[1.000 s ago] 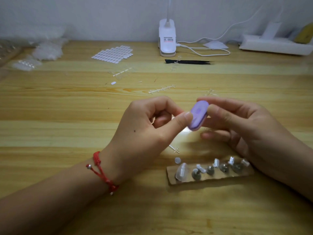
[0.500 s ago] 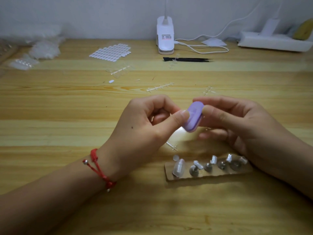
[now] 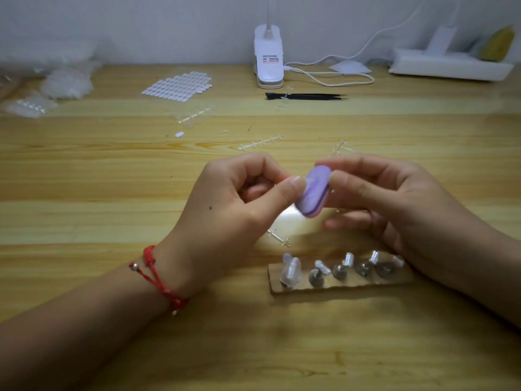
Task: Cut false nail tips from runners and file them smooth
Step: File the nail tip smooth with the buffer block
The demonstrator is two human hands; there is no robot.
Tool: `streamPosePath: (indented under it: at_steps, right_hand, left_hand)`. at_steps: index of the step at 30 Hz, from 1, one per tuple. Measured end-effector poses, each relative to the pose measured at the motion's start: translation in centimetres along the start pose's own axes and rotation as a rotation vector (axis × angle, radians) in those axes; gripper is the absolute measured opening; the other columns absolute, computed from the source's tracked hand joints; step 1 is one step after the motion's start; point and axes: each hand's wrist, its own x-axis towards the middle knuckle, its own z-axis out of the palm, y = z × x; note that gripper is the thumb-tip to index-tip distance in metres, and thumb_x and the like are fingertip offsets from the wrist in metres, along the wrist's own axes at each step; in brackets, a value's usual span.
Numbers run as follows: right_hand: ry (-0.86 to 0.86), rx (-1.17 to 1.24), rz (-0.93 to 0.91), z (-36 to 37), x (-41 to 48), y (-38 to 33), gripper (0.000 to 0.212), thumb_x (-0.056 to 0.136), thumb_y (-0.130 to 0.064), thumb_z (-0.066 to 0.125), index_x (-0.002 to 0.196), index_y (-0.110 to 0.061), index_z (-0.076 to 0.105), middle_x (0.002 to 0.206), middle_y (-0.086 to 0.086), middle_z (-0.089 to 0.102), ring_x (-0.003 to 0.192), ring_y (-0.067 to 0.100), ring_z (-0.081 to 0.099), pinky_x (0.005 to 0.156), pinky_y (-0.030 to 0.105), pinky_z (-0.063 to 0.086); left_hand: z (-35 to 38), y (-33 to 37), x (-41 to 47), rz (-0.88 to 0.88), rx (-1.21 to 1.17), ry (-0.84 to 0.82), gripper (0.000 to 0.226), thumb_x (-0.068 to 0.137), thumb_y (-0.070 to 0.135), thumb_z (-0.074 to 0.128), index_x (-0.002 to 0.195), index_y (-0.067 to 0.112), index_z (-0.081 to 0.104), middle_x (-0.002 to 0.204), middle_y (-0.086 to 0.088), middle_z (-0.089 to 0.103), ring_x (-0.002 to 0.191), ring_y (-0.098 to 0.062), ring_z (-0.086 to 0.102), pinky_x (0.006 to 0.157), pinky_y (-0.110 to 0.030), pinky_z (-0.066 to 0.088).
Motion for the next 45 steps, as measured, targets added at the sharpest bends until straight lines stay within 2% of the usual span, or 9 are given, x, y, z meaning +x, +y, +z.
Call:
streamPosePath:
  at_steps: [3, 7, 20, 26, 30, 34, 38, 42, 45]
  right_hand:
    - [0.038, 0.073, -0.007, -0.21, 0.16, -0.07, 0.024, 0.066, -0.027, 0.073, 0.088, -0.021, 0.079, 0.087, 0.006, 0.076, 0.078, 0.014, 0.074, 0.057, 0.018, 0.056]
    - [-0.021, -0.035, 0.005, 0.05, -0.06, 0.03, 0.025, 0.067, -0.030, 0.075, 0.091, -0.024, 0.078, 0.087, 0.006, 0.076, 0.075, 0.014, 0.073, 0.060, 0.020, 0.056]
    - [0.033, 0.033, -0.015, 0.08, 0.03, -0.08, 0.022, 0.067, -0.025, 0.073, 0.088, -0.019, 0.078, 0.088, 0.007, 0.076, 0.081, 0.017, 0.074, 0.049, 0.022, 0.055]
    - [0.085, 0.099, -0.018, -0.21, 0.18, -0.13, 0.018, 0.071, -0.022, 0.069, 0.086, -0.016, 0.078, 0.088, 0.007, 0.075, 0.081, 0.015, 0.073, 0.049, 0.020, 0.055]
    - [0.029, -0.043, -0.036, 0.19, -0.05, -0.01, 0.025, 0.065, -0.028, 0.074, 0.089, -0.021, 0.078, 0.088, 0.005, 0.076, 0.081, 0.017, 0.074, 0.049, 0.023, 0.055]
    - [0.069, 0.084, -0.031, -0.20, 0.21, -0.09, 0.020, 0.070, -0.023, 0.070, 0.087, -0.019, 0.078, 0.089, 0.007, 0.075, 0.082, 0.016, 0.073, 0.048, 0.021, 0.054]
    - [0.012, -0.028, -0.018, 0.09, 0.07, 0.01, 0.025, 0.068, -0.028, 0.073, 0.091, -0.020, 0.077, 0.092, 0.007, 0.075, 0.083, 0.017, 0.073, 0.051, 0.024, 0.056]
    - [0.091, 0.093, -0.020, -0.35, 0.30, -0.04, 0.022, 0.072, -0.021, 0.069, 0.092, -0.015, 0.076, 0.092, 0.008, 0.075, 0.085, 0.017, 0.073, 0.049, 0.022, 0.055]
    - [0.038, -0.046, -0.034, 0.03, 0.08, 0.03, 0.024, 0.068, -0.027, 0.073, 0.090, -0.021, 0.078, 0.091, 0.006, 0.075, 0.083, 0.016, 0.073, 0.050, 0.024, 0.056]
  left_hand:
    - [-0.06, 0.05, -0.05, 0.000, -0.006, 0.007, 0.020, 0.079, 0.023, 0.070, 0.064, 0.013, 0.060, 0.052, 0.003, 0.026, 0.049, -0.009, 0.026, 0.046, -0.015, 0.026]
    - [-0.03, 0.11, 0.01, 0.003, 0.002, 0.007, 0.019, 0.079, 0.024, 0.067, 0.064, 0.014, 0.060, 0.053, 0.003, 0.026, 0.049, -0.009, 0.026, 0.047, -0.015, 0.025]
    - [0.00, 0.08, -0.01, -0.026, -0.019, 0.017, 0.023, 0.082, 0.017, 0.069, 0.063, 0.012, 0.058, 0.050, 0.006, 0.025, 0.045, -0.005, 0.024, 0.044, -0.012, 0.025]
    - [-0.05, -0.02, -0.06, -0.016, -0.008, 0.014, 0.020, 0.077, 0.025, 0.064, 0.062, 0.015, 0.057, 0.052, 0.005, 0.025, 0.047, -0.008, 0.025, 0.046, -0.013, 0.026]
    - [0.05, -0.11, 0.02, -0.033, -0.012, 0.030, 0.024, 0.082, 0.022, 0.070, 0.062, 0.016, 0.058, 0.050, 0.009, 0.025, 0.045, -0.005, 0.024, 0.044, -0.012, 0.025]
    - [0.10, -0.11, 0.02, -0.032, 0.003, 0.021, 0.025, 0.081, 0.023, 0.070, 0.062, 0.015, 0.057, 0.051, 0.007, 0.026, 0.045, -0.005, 0.025, 0.045, -0.012, 0.025]
    - [0.07, -0.15, 0.12, -0.029, -0.004, 0.048, 0.024, 0.082, 0.022, 0.070, 0.063, 0.015, 0.057, 0.051, 0.007, 0.027, 0.044, -0.004, 0.025, 0.044, -0.012, 0.025]
    - [0.13, -0.13, 0.00, -0.033, 0.039, 0.020, 0.025, 0.084, 0.020, 0.070, 0.063, 0.014, 0.057, 0.053, 0.004, 0.027, 0.047, -0.006, 0.026, 0.046, -0.014, 0.026]
    - [0.08, -0.08, 0.04, -0.003, 0.036, 0.070, 0.019, 0.078, 0.027, 0.064, 0.064, 0.017, 0.057, 0.052, 0.009, 0.027, 0.048, -0.006, 0.027, 0.047, -0.014, 0.026]
